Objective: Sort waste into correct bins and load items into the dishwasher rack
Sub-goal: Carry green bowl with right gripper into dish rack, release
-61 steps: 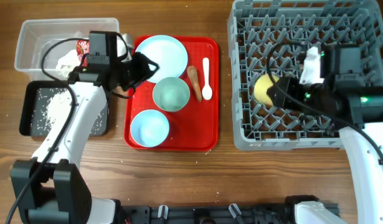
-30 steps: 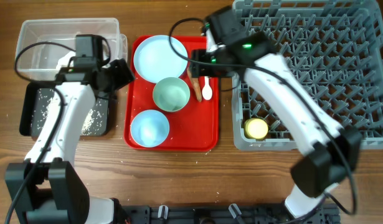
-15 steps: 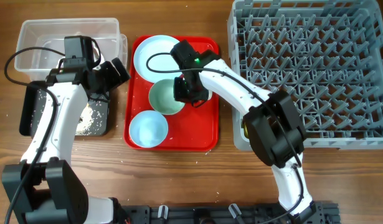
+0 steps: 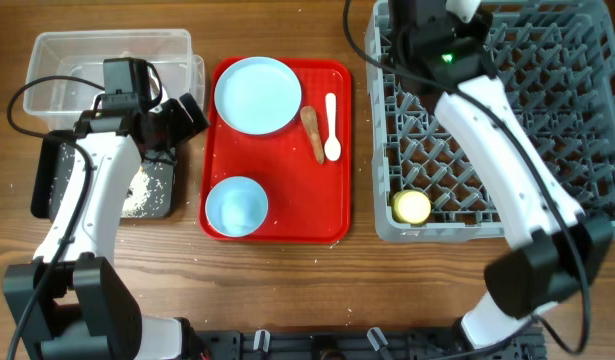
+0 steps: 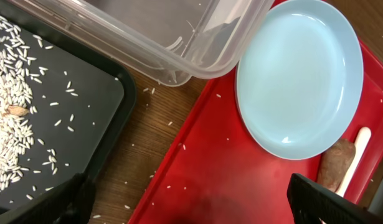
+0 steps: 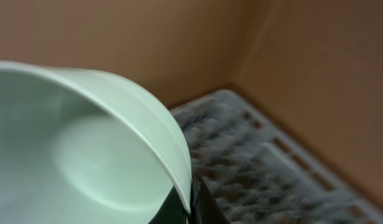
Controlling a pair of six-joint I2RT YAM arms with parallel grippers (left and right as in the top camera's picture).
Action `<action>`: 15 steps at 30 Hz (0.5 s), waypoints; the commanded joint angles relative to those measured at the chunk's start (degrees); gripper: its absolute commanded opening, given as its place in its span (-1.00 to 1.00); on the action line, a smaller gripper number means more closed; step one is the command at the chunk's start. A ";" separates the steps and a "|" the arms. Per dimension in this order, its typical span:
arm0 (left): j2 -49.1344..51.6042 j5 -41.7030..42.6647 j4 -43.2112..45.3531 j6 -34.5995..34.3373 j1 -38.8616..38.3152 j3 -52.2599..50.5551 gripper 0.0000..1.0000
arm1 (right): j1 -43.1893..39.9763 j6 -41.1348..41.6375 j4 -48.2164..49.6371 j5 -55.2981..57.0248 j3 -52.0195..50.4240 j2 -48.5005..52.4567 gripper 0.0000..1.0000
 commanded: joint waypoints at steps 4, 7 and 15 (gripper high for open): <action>-0.50 -0.37 0.09 0.33 0.42 -0.02 1.00 | -2.27 -33.05 26.95 7.10 0.11 13.44 -0.91; -0.50 -0.37 0.09 0.33 0.42 -0.02 1.00 | -2.27 -36.70 30.80 4.02 0.11 16.68 -0.92; -0.50 -0.37 0.09 0.33 0.42 -0.02 1.00 | -2.05 -35.80 27.74 1.92 -0.02 21.35 -0.91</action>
